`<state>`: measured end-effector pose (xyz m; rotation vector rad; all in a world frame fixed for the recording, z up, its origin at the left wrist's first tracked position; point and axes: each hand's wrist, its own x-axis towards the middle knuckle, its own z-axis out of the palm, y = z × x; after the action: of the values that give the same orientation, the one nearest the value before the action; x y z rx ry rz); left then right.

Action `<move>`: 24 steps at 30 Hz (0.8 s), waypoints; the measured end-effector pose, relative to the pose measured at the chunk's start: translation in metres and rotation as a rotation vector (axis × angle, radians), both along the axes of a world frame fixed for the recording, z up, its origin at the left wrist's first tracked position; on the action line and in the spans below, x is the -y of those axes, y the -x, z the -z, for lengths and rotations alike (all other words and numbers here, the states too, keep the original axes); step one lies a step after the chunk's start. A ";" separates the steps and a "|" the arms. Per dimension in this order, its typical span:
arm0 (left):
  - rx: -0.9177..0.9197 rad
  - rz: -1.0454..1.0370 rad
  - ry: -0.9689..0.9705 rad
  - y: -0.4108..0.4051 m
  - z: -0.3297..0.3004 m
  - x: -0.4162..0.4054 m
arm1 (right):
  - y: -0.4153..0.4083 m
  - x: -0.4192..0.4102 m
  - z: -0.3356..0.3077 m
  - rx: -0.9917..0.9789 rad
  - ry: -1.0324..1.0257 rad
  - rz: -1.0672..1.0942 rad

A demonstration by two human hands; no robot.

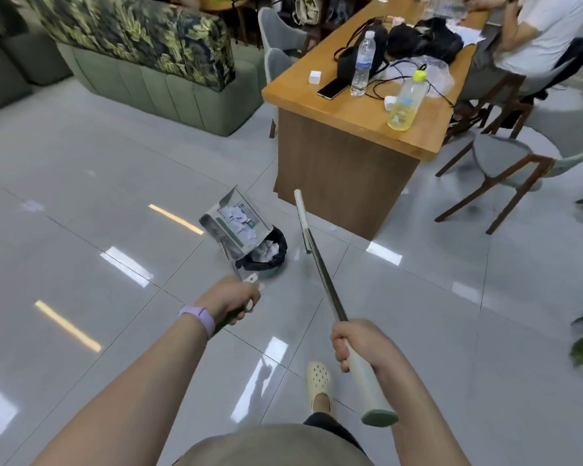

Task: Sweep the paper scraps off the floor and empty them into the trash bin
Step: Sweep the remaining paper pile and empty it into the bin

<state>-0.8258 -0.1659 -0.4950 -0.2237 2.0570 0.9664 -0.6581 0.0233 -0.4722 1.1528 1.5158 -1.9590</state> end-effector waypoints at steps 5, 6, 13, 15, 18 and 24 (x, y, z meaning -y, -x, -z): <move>-0.013 0.152 0.215 0.015 0.007 -0.050 | 0.056 -0.071 0.010 0.025 0.041 -0.091; -0.010 0.167 0.239 0.017 0.008 -0.061 | 0.068 -0.085 0.012 0.036 0.059 -0.103; -0.049 0.337 0.460 0.021 0.021 -0.105 | 0.122 -0.142 0.027 0.107 0.160 -0.113; -0.070 0.372 0.556 0.014 0.021 -0.111 | 0.125 -0.145 0.031 0.116 0.178 -0.114; -0.179 0.402 0.650 0.003 0.024 -0.114 | 0.127 -0.145 0.032 0.091 0.135 -0.147; -0.235 0.542 0.774 -0.010 0.028 -0.113 | 0.118 -0.146 0.026 0.065 0.049 -0.194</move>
<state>-0.8154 -0.0534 -0.5231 0.0612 2.4372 -0.1637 -0.7761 0.1690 -0.4978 0.9995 1.4791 -1.8028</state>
